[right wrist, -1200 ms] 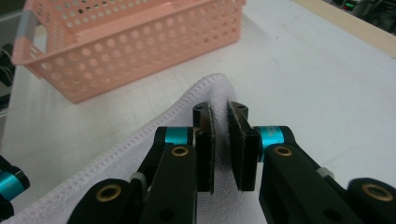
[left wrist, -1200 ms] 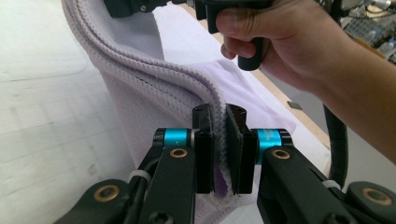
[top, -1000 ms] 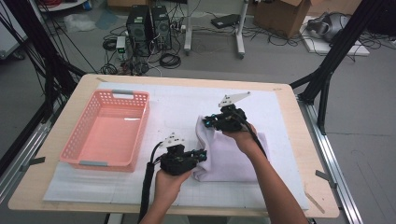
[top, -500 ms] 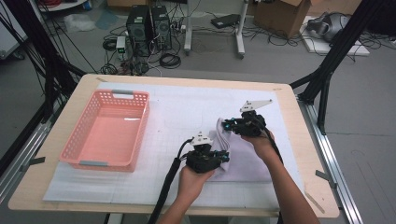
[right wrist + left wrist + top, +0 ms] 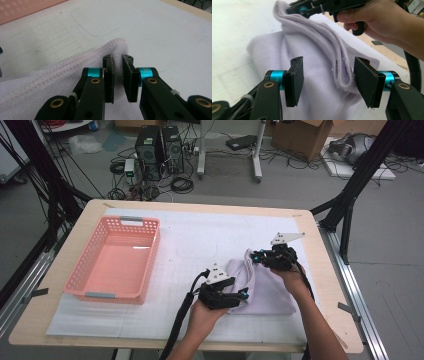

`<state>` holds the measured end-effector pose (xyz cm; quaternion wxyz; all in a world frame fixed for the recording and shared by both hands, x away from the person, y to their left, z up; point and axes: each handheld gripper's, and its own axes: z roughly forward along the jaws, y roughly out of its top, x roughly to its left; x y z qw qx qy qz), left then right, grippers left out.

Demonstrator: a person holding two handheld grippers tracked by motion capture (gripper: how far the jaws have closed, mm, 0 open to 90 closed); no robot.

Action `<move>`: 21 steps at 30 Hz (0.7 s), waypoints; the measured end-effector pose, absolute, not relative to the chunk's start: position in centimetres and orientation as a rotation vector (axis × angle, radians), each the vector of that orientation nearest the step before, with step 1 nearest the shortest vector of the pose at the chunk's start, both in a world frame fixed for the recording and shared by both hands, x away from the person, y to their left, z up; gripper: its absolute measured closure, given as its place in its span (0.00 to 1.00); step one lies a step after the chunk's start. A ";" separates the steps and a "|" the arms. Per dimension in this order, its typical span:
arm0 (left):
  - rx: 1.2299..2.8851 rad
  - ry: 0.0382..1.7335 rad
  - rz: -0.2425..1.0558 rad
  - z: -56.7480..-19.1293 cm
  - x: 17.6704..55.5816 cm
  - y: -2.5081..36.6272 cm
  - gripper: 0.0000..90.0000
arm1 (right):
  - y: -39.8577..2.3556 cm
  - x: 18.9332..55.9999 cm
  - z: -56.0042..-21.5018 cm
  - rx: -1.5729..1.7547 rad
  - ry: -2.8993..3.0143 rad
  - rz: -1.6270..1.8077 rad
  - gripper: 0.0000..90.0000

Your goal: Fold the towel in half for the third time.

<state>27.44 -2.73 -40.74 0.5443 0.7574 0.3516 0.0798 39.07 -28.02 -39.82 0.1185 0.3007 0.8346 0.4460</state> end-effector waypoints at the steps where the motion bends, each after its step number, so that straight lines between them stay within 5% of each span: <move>1: 1.797 0.834 0.189 -40.7 27.4 -2.7 0.46 | -28.0 39.1 -39.8 0.880 2.441 1.305 0.90; 15: 1.772 0.898 0.263 -43.0 26.4 2.8 0.45 | -29.8 38.9 -39.8 0.941 2.405 1.196 0.88; 21: 1.752 0.915 0.262 -43.6 26.4 4.9 0.44 | -31.3 37.5 -39.7 1.060 2.324 1.057 0.71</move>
